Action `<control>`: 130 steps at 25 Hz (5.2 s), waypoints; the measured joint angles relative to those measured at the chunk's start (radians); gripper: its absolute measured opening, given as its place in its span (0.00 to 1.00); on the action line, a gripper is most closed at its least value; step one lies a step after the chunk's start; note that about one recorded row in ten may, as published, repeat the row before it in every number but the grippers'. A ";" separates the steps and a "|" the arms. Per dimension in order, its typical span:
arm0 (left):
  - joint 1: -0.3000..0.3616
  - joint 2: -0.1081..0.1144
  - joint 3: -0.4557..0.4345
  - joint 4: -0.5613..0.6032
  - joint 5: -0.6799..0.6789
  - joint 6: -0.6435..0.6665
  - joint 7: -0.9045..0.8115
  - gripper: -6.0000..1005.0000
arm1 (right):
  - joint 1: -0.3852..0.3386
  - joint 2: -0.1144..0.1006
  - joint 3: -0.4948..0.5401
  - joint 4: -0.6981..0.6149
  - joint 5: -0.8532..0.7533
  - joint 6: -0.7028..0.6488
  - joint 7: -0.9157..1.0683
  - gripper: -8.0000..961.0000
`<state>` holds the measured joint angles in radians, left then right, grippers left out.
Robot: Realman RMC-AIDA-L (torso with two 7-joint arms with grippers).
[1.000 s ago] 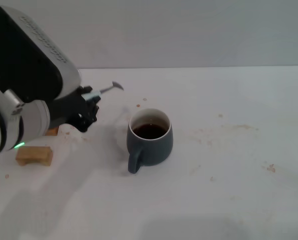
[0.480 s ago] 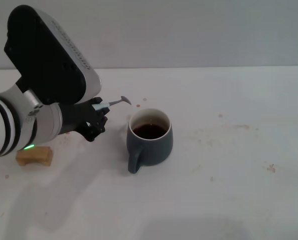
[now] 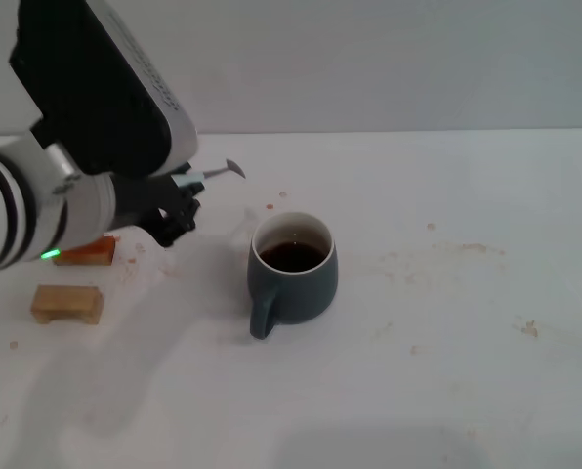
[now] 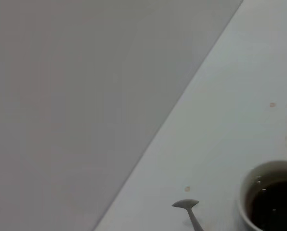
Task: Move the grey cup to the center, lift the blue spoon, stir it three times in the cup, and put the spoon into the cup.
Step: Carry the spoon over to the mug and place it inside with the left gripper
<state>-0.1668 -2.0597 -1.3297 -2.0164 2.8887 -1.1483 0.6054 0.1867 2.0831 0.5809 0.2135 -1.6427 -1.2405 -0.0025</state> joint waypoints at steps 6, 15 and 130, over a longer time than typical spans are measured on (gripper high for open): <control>-0.024 0.000 -0.026 -0.001 0.000 -0.021 0.043 0.18 | 0.004 0.000 0.001 -0.010 0.003 0.007 -0.001 0.01; -0.039 0.003 -0.062 0.002 -0.002 -0.023 0.108 0.18 | 0.009 0.001 0.001 -0.026 0.010 0.042 -0.001 0.01; -0.204 0.181 0.022 0.272 -0.371 0.001 0.317 0.18 | 0.009 -0.002 -0.029 0.001 0.252 -0.138 -0.128 0.01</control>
<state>-0.3713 -1.8788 -1.3076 -1.7445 2.5179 -1.1473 0.9220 0.1959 2.0814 0.5522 0.2147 -1.3910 -1.3782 -0.1304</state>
